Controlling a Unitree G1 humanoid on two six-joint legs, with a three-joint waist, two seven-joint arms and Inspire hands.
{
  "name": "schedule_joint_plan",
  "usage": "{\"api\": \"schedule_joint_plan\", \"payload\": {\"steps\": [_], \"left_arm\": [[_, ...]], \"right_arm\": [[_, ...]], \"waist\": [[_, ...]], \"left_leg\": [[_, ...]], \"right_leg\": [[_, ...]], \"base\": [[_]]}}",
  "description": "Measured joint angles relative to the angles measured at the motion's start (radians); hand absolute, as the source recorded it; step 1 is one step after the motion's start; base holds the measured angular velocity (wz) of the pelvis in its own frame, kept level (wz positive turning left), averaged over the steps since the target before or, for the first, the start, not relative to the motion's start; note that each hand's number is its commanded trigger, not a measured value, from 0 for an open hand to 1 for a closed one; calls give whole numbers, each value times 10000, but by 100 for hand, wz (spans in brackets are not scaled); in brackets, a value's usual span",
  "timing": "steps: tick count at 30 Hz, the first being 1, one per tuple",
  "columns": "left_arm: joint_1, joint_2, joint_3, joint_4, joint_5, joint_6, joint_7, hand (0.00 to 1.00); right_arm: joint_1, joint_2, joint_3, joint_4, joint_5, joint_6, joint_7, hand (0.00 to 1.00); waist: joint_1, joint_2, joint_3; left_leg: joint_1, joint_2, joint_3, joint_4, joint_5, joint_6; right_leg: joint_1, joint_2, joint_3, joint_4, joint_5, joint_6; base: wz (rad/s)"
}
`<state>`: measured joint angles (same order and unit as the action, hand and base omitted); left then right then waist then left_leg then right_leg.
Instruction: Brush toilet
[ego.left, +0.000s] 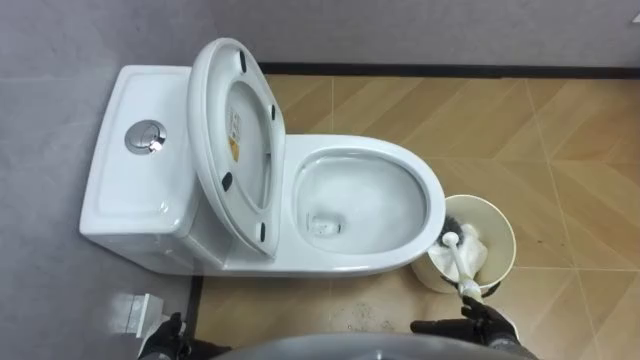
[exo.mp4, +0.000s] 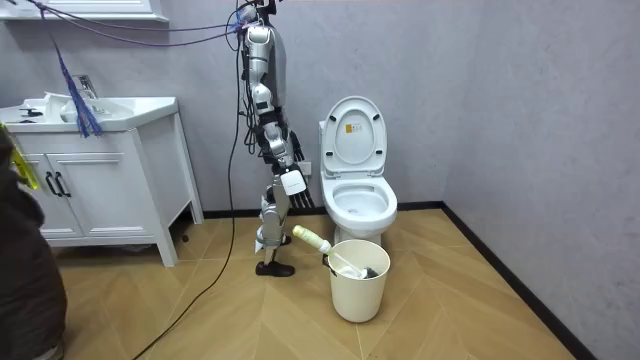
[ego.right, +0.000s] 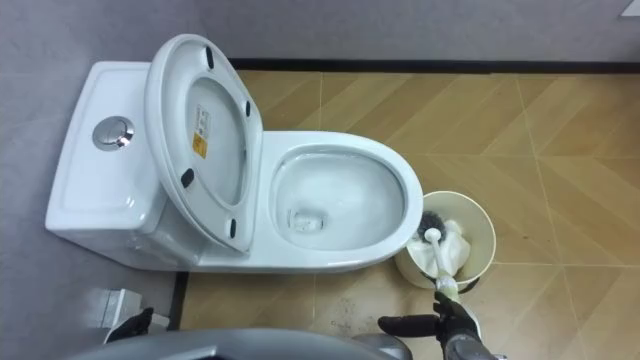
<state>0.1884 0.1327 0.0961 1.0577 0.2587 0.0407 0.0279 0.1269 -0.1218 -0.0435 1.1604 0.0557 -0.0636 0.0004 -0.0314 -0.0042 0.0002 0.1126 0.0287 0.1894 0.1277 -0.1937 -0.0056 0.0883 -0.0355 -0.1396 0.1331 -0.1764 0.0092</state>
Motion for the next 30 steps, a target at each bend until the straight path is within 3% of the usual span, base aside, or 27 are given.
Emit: {"api": "schedule_joint_plan", "payload": {"steps": [18,30], "left_arm": [[-23,17,70,1,198,12,0,0],[-293,7,5,5,-471,-63,31,0]], "right_arm": [[10,2,-11,-31,-264,-6,-284,0],[88,-26,16,-423,-1135,15,-1705,0]], "waist": [[12,-56,15],[103,-38,4]], "left_leg": [[20,-4,-25,16,1,1],[-52,-21,-8,63,0,1]], "right_leg": [[7,-13,10,7,-1,0],[-44,-46,-4,46,-5,6]], "base": [[0],[0]]}}
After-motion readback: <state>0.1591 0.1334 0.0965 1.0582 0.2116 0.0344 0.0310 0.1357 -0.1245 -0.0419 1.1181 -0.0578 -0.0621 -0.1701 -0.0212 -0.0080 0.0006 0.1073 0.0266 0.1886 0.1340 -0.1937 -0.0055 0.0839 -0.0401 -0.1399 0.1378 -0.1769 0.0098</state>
